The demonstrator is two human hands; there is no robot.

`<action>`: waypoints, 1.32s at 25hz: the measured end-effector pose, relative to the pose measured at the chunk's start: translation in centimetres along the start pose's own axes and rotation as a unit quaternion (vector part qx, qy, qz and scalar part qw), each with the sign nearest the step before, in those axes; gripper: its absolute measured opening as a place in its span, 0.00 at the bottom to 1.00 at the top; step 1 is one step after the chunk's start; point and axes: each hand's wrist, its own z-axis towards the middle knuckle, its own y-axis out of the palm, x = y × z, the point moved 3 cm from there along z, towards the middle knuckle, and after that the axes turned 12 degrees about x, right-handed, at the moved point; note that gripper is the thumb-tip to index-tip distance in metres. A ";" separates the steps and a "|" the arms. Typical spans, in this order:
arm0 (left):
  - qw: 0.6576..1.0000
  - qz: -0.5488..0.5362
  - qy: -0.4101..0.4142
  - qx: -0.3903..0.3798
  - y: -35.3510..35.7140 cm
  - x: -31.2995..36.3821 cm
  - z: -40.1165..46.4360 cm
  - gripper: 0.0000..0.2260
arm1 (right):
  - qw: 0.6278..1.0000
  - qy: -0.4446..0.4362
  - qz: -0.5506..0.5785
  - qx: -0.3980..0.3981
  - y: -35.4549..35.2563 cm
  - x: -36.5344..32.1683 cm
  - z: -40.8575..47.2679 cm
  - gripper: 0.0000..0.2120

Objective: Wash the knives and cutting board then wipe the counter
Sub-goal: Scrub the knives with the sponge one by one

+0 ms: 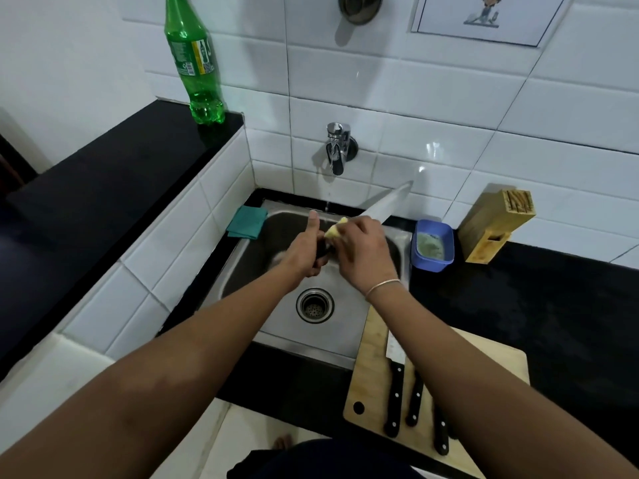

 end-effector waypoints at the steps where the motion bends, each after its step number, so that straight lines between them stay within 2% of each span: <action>1: 1.000 -0.002 -0.004 0.009 0.4 0.3 0.0 0.32 | 1.000 -0.021 -0.001 -0.003 0.4 -0.7 -0.6 0.10; 3: 1.000 -0.008 -0.009 0.008 1.0 0.4 0.1 0.30 | 0.997 -0.079 0.016 -0.020 0.2 -1.2 -2.0 0.12; 4: 1.000 -0.011 -0.008 0.001 1.4 0.2 0.0 0.29 | 0.997 -0.077 0.024 -0.016 -0.3 -0.8 -2.2 0.12; 6: 1.000 -0.013 -0.018 0.006 2.6 -0.2 -0.1 0.26 | 0.998 0.031 0.034 0.032 -1.2 0.5 -2.1 0.12; 8: 0.999 -0.010 -0.039 0.026 4.1 -0.3 -0.2 0.24 | 0.981 0.171 0.047 0.081 -1.7 0.7 -2.5 0.11; 9: 0.998 -0.016 -0.053 0.025 4.7 -0.3 -0.2 0.23 | 0.974 0.202 0.049 0.092 -1.6 0.2 -3.1 0.10; 13: 0.980 -0.105 -0.157 -0.055 6.0 -1.5 -0.6 0.13 | 0.962 0.243 0.088 0.086 -1.5 -0.9 -5.6 0.08; 15: 0.961 -0.154 -0.208 -0.092 6.3 -1.8 -1.3 0.13 | 0.951 0.279 0.110 0.077 -2.0 -0.7 -6.5 0.07; 19: 0.951 -0.204 -0.218 -0.084 6.9 -1.6 -1.5 0.14 | 0.935 0.319 0.152 0.023 -2.5 -0.4 -8.3 0.08; 20: 0.952 -0.208 -0.210 -0.080 7.0 -1.4 -1.5 0.13 | 0.916 0.362 0.172 0.025 -2.4 0.0 -8.4 0.08; 21: 0.953 -0.212 -0.201 -0.079 7.2 -1.3 -1.5 0.13 | 0.880 0.427 0.204 0.039 -2.3 0.4 -8.3 0.07; 24: 0.955 -0.220 -0.183 -0.077 7.7 -0.8 -1.7 0.13 | 0.706 0.620 0.332 0.083 -1.5 1.5 -7.7 0.03; 25: 0.956 -0.222 -0.178 -0.076 7.8 -0.7 -1.7 0.13 | 0.679 0.645 0.342 0.082 -1.4 1.7 -7.5 0.04; 27: 0.960 -0.222 -0.162 -0.058 7.8 -0.7 -1.5 0.13 | 0.690 0.644 0.324 0.062 -1.2 1.9 -7.4 0.07; 29: 0.961 -0.223 -0.153 -0.049 7.7 -0.8 -1.2 0.14 | 0.738 0.607 0.291 0.050 -1.2 1.7 -7.5 0.09; 31: 0.956 -0.231 -0.173 -0.058 7.7 -0.9 -1.4 0.12 | 0.824 0.521 0.214 0.061 -2.0 1.4 -7.4 0.07; 33: 0.950 -0.225 -0.199 -0.082 7.6 -0.8 -1.9 0.09 | 0.927 0.343 0.132 0.077 -3.1 1.1 -7.1 0.05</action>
